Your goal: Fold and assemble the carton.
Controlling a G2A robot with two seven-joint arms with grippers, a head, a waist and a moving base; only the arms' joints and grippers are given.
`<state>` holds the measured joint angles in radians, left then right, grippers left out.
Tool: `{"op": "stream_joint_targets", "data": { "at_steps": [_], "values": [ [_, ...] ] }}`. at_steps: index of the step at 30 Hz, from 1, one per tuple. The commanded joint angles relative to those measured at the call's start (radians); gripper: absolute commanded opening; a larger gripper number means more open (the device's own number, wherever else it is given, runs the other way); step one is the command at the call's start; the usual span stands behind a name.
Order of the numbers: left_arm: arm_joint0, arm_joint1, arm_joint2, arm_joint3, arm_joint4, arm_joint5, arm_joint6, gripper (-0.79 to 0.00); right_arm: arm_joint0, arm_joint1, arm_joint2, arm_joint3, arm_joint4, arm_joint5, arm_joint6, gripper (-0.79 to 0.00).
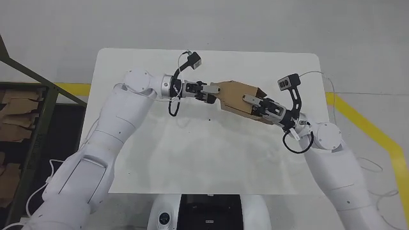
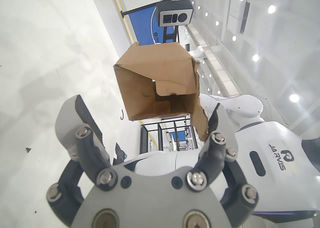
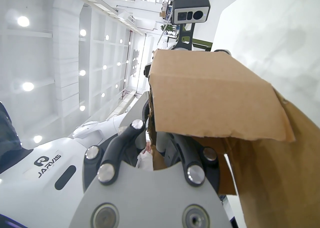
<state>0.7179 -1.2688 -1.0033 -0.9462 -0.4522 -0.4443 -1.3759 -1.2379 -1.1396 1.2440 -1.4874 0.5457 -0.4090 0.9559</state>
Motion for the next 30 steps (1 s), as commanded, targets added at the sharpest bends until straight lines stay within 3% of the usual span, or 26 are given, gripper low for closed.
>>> {"op": "stream_joint_targets", "data": {
  "at_steps": [1, 30],
  "values": [
    [-0.001, -0.001, 0.003, 0.003, -0.004, -0.002, 0.002, 0.0, -0.002, 0.0, 0.002, -0.005, 0.01, -0.002, 0.007, -0.785],
    [-0.017, -0.018, 0.071, 0.028, -0.064, 0.014, -0.014, 0.0, -0.007, -0.006, -0.004, -0.033, 0.143, 0.002, 0.079, -0.785]
  ]
}}
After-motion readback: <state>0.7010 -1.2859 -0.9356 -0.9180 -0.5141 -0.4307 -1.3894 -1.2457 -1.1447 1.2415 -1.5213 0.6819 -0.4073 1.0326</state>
